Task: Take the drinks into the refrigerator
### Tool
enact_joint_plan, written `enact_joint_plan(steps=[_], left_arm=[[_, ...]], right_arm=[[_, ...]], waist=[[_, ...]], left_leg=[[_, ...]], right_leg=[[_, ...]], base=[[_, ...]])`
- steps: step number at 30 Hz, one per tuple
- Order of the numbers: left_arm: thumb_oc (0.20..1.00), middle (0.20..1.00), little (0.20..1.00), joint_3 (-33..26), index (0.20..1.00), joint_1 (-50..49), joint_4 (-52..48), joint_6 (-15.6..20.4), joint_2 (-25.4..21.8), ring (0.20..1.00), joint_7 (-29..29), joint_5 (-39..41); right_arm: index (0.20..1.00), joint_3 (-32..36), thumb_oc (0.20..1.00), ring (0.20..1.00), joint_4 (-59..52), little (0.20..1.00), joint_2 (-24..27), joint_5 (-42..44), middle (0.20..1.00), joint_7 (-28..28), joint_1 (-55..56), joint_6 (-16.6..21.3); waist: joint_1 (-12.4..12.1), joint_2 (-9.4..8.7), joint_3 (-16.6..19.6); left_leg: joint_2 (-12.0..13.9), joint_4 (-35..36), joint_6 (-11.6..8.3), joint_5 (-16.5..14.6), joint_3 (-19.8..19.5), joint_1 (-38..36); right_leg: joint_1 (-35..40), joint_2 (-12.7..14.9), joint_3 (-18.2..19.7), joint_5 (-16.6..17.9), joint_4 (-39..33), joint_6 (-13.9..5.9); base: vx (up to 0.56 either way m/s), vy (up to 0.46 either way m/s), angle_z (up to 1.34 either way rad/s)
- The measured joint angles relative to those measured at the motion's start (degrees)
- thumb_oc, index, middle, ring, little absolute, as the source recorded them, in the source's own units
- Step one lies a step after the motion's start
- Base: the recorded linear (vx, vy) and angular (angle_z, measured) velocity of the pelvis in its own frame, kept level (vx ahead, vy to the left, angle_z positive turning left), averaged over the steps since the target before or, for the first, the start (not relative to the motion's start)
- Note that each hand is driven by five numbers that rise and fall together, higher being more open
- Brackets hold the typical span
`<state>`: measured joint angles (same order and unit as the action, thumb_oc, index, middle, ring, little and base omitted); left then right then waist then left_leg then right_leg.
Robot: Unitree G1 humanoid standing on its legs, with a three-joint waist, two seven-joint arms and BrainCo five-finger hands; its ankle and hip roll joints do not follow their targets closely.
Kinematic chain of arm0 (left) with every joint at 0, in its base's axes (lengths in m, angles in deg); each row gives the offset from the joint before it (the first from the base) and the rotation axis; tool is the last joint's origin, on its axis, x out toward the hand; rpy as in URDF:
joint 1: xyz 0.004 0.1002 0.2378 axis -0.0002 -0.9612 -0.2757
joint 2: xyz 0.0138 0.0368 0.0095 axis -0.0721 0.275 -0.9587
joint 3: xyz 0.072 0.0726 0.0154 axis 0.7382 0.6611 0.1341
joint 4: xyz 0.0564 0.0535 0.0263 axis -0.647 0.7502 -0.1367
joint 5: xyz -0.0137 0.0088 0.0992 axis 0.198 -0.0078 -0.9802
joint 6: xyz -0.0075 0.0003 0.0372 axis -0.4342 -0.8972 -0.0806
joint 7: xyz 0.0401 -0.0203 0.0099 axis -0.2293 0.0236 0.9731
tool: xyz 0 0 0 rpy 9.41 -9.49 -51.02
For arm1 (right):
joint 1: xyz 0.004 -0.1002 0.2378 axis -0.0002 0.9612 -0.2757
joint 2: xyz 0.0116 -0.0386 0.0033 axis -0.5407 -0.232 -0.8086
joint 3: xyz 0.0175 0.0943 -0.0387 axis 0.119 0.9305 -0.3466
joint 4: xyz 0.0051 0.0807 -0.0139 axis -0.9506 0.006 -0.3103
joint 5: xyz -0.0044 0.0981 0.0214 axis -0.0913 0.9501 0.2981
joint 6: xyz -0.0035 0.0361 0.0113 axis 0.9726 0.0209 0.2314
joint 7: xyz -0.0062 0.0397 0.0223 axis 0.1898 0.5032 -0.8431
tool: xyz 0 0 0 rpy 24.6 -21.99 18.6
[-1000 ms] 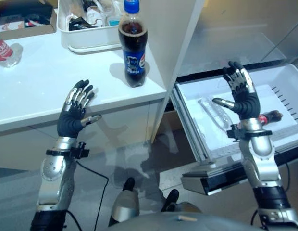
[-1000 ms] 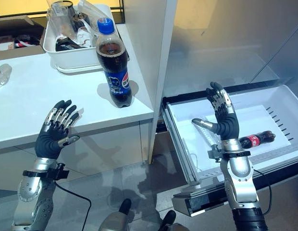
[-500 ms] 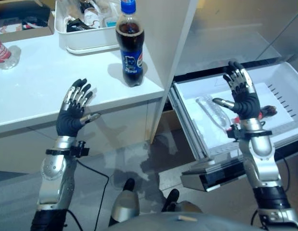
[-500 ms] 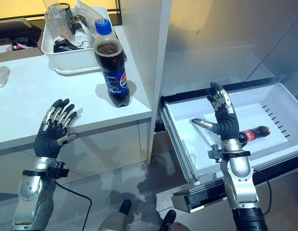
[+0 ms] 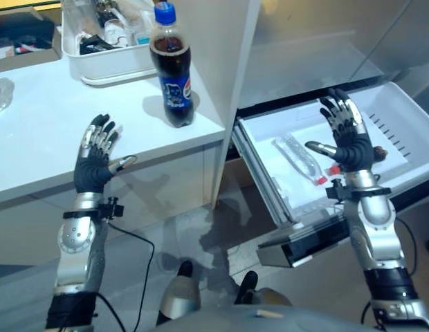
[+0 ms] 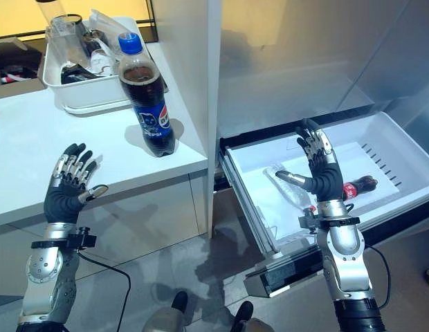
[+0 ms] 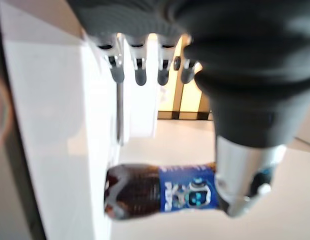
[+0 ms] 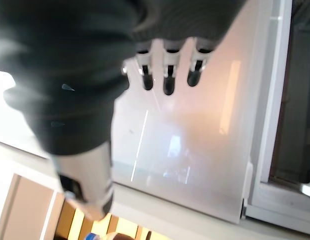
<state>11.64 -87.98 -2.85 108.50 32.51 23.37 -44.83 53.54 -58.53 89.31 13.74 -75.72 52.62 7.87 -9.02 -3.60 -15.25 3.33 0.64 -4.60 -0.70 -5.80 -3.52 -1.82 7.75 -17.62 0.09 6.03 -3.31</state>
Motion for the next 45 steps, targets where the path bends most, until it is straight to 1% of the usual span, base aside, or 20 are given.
enact_joint_plan(steps=[3,5,6,7,8,12,16,18,22,27,31,34,36,41,45], left_arm=[[1.000,1.000,1.000,-1.40,1.000,1.83,0.88,0.00,-0.66,1.000,1.46,-1.84],[1.000,1.000,1.000,-1.55,1.000,3.12,0.92,0.00,-1.84,1.000,2.03,-2.02],[1.000,1.000,1.000,-1.57,1.000,3.47,1.00,0.00,-2.33,1.000,2.15,-2.03],[1.000,1.000,1.000,-1.63,1.000,3.96,1.46,0.00,-3.09,1.000,2.35,-2.03],[1.000,1.000,1.000,-1.63,1.000,4.08,1.99,0.00,-3.60,1.000,2.58,-2.31],[1.000,1.000,1.000,-1.64,1.000,4.75,3.79,0.00,-5.75,1.000,3.47,-3.89],[1.000,1.000,1.000,-1.75,1.000,4.89,5.23,-0.09,-8.74,1.000,4.24,-4.05],[1.000,1.000,1.000,-1.85,1.000,4.94,5.23,-0.09,-9.28,1.000,4.35,-4.05],[1.000,1.000,1.000,-1.78,1.000,5.61,6.84,-0.11,-9.28,1.000,4.00,-4.04],[1.000,1.000,1.000,-1.36,1.000,7.15,9.61,-1.18,-9.26,1.000,3.80,-4.05],[1.000,1.000,1.000,-0.22,1.000,7.27,10.14,-1.19,-9.23,1.000,3.42,-4.03],[1.000,1.000,1.000,0.93,1.000,7.28,12.58,-1.64,-9.17,1.000,2.77,-4.02],[1.000,1.000,1.000,1.01,1.000,7.35,13.84,-1.94,-9.17,1.000,2.57,-4.00],[1.000,1.000,1.000,1.96,1.000,7.46,14.72,-2.44,-9.16,1.000,2.23,-3.99],[1.000,1.000,1.000,3.53,1.000,8.41,18.32,-3.08,-9.12,1.000,2.17,-4.00]], right_arm=[[1.000,-0.07,1.000,1.000,0.05,1.000,0.00,0.07,1.000,-0.21,-0.19,-0.10],[1.000,-0.20,1.000,1.000,0.10,1.000,0.06,0.31,1.000,-0.52,-0.28,-0.30],[1.000,-0.32,1.000,1.000,0.10,1.000,0.08,0.51,1.000,-0.64,-0.29,-0.31],[1.000,-0.65,1.000,1.000,0.16,1.000,0.10,0.80,1.000,-0.97,-0.34,-0.41],[1.000,-1.03,1.000,1.000,0.26,1.000,0.14,1.21,1.000,-1.24,-0.39,-0.51],[1.000,-2.83,1.000,1.000,0.84,1.000,0.21,1.38,1.000,-1.80,-0.80,-1.26],[1.000,-3.28,1.000,1.000,1.45,1.000,0.28,1.77,1.000,-2.36,-0.87,-1.35],[1.000,-3.34,1.000,1.000,1.64,1.000,0.30,1.98,1.000,-2.53,-0.86,-1.64],[1.000,-4.16,1.000,1.000,1.75,1.000,0.33,2.27,1.000,-2.85,-0.90,-1.81],[1.000,-4.43,1.000,1.000,1.76,1.000,0.33,2.43,1.000,-3.42,-0.89,-2.14],[1.000,-4.44,1.000,1.000,1.76,1.000,0.33,2.82,1.000,-3.44,-0.89,-2.33],[1.000,-4.44,1.000,1.000,1.76,1.000,0.32,2.91,1.000,-3.56,-0.87,-2.38],[1.000,-4.44,1.000,1.000,1.73,1.000,0.31,3.49,1.000,-3.94,-0.87,-2.39],[1.000,-4.46,1.000,1.000,1.74,1.000,0.30,3.50,1.000,-4.01,-0.86,-2.40],[1.000,-4.49,1.000,1.000,1.73,1.000,0.25,3.51,1.000,-4.10,-0.86,-2.43]], waist=[[0.06,-0.05,0.37],[0.85,-0.06,0.44],[0.85,-0.05,0.57],[1.17,0.01,1.13],[2.06,0.07,1.65],[1.92,0.12,2.95],[2.75,0.16,3.06],[2.80,0.26,3.14],[3.26,0.38,3.56],[3.52,0.34,3.59],[3.56,0.32,3.60],[3.49,0.22,3.87],[3.77,0.12,4.54],[4.27,0.12,4.70],[5.14,0.10,4.82]], left_leg=[[0.32,0.01,-0.11,-0.07,1.13,-0.19],[0.48,0.07,-0.23,-0.18,1.72,-0.79],[0.54,0.06,-0.29,-0.22,1.93,-0.87],[0.63,0.09,-0.31,-0.24,2.42,-0.89],[0.62,0.16,-0.34,-0.27,2.66,-1.07],[1.17,0.69,-0.52,-0.40,4.09,-2.02],[1.38,0.86,-0.56,-0.41,5.04,-2.59],[1.41,0.88,-0.59,-0.43,5.31,-2.81],[1.53,0.94,-0.62,-0.44,5.78,-2.85],[1.47,0.98,-0.63,-0.43,6.15,-2.94],[1.42,1.04,-0.63,-0.43,6.42,-3.14],[1.37,1.65,-0.62,-0.42,7.20,-3.97],[1.45,1.88,-0.63,-0.41,7.57,-4.14],[1.48,2.37,-0.62,-0.41,8.29,-5.01],[1.57,2.74,-0.66,-0.38,8.76,-5.57]], right_leg=[[-0.53,-0.44,1.30,0.40,0.00,0.25],[-0.44,-0.67,1.85,0.49,0.01,0.37],[-0.46,-0.75,2.07,0.53,-0.01,0.42],[-0.55,-0.85,2.33,0.56,-0.03,0.46],[-0.61,-1.08,2.72,0.62,-0.09,0.49],[-0.74,-1.76,4.34,1.02,-0.37,0.80],[-0.73,-2.08,5.04,1.37,-0.55,1.03],[-0.60,-2.19,5.29,1.49,-0.74,1.06],[-0.51,-2.56,5.92,2.11,-1.59,1.12],[-0.48,-2.61,6.17,2.44,-1.90,1.10],[-0.40,-2.62,6.31,2.52,-1.96,1.09],[-0.23,-2.87,7.00,2.55,-1.99,1.12],[-0.23,-3.05,7.46,2.75,-2.35,1.12],[0.07,-3.30,7.82,2.77,-2.41,1.10],[0.21,-3.62,8.36,2.80,-2.49,1.11]], base=[[0.02,0.012,-0.21],[0.03,0.012,-0.19],[0.05,0.021,-0.18],[0.04,0.020,-0.12],[0.04,0.020,-0.15],[0.01,0.018,-0.21],[0.01,0.007,-0.14],[0.01,0.005,-0.10],[0.01,0.009,-0.07],[0.00,0.008,-0.04],[0.00,0.005,-0.02],[0.01,0.009,-0.10],[0.00,0.011,-0.13],[0.00,0.003,-0.07],[0.00,-0.005,-0.05]])
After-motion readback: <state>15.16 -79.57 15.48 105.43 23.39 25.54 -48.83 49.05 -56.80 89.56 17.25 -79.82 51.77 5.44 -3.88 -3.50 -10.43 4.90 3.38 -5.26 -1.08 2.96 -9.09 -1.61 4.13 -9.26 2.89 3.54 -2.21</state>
